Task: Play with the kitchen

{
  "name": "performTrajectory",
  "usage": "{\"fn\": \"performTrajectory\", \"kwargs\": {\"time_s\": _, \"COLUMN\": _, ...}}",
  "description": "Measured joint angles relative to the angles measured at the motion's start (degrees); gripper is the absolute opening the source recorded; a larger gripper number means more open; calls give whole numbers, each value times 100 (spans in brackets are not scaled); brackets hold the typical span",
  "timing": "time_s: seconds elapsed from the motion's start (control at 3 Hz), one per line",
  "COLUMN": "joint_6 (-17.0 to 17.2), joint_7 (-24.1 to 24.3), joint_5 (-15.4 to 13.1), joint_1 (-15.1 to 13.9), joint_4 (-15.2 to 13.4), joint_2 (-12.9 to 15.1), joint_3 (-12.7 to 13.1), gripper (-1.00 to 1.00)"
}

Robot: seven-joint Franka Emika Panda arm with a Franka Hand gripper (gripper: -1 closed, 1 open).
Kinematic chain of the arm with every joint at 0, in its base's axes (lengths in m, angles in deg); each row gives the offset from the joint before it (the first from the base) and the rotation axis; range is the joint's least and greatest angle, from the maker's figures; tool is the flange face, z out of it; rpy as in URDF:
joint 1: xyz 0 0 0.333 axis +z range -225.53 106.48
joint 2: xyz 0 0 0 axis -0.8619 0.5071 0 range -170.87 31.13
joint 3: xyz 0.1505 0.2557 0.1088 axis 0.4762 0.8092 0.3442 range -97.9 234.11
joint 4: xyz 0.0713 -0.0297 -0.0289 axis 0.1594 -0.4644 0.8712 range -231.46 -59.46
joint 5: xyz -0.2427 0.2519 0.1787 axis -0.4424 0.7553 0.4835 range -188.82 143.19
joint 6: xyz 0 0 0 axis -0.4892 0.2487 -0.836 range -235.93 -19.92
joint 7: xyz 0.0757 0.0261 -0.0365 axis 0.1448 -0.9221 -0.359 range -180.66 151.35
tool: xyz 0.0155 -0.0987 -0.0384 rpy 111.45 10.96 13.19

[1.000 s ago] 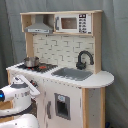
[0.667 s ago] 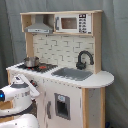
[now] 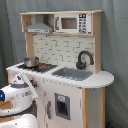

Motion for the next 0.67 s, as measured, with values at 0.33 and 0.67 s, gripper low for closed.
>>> {"fn": "performTrajectory", "kwargs": {"time_s": 0.33, "joint_6": -23, "joint_7": 587, "joint_5": 4, "joint_1": 0, "joint_4": -6, "joint_2": 0, "joint_3": -2, "gripper": -100}}
{"fn": "performTrajectory", "kwargs": {"time_s": 0.67, "joint_6": -36, "joint_7": 1161, "joint_5": 5, "joint_1": 2, "joint_4": -10, "joint_2": 0, "joint_3": -5, "gripper": -100}}
